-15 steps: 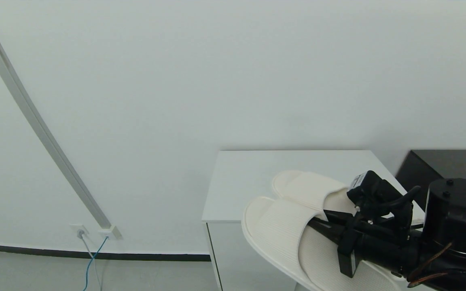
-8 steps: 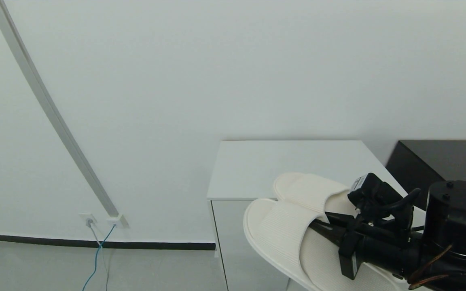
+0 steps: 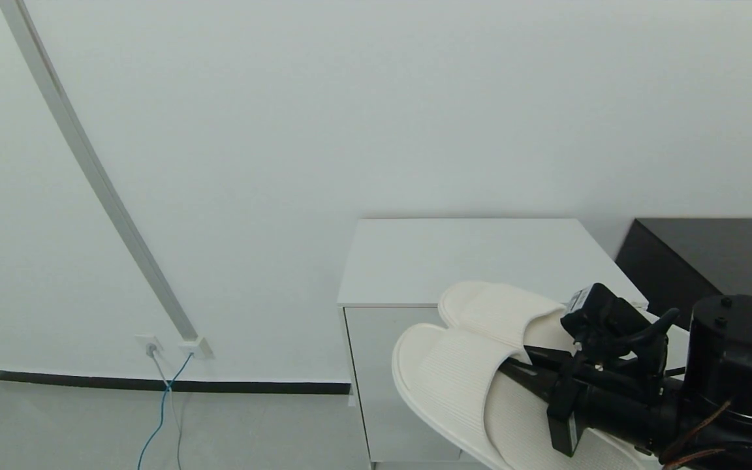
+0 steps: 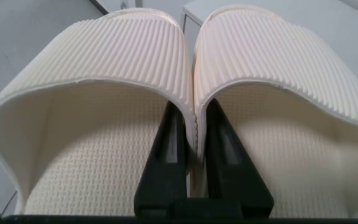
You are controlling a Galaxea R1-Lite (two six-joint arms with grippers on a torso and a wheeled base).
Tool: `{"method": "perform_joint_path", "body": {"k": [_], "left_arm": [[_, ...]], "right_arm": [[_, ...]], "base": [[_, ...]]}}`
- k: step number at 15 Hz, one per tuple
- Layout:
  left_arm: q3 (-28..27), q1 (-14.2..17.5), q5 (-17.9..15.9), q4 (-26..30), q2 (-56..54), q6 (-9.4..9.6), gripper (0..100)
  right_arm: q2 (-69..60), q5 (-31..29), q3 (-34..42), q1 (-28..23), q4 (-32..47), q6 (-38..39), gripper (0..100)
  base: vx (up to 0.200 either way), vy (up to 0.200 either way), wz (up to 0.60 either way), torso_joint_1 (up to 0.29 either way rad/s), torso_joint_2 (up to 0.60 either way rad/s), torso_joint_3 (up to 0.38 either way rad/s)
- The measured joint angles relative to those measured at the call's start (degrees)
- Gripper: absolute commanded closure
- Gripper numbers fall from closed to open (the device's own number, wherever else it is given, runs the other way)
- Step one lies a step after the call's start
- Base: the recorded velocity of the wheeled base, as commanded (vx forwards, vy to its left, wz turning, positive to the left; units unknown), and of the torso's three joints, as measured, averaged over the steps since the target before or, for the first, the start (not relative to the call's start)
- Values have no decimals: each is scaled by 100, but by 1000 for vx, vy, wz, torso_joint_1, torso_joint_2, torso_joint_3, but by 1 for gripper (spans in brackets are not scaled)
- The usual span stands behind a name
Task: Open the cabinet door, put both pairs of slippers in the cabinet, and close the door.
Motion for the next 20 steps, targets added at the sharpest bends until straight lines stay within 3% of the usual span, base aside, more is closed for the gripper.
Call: {"method": "perform_joint_path", "body": {"k": [2,18,20], "left_arm": [[0,-5,2,0,0,0,100],[0,-7,0,0,0,0,100],[0,0,0,0,2,2,100]], "right_arm": [[9,0,-7,4,5,-2,100],[41,5,22,-2,9,68,100],[45,21,52,-46,2,68,100]], "base": [[0,0,0,0,0,0],[0,-200,0,5,3,2],[0,0,0,0,0,0]]}}
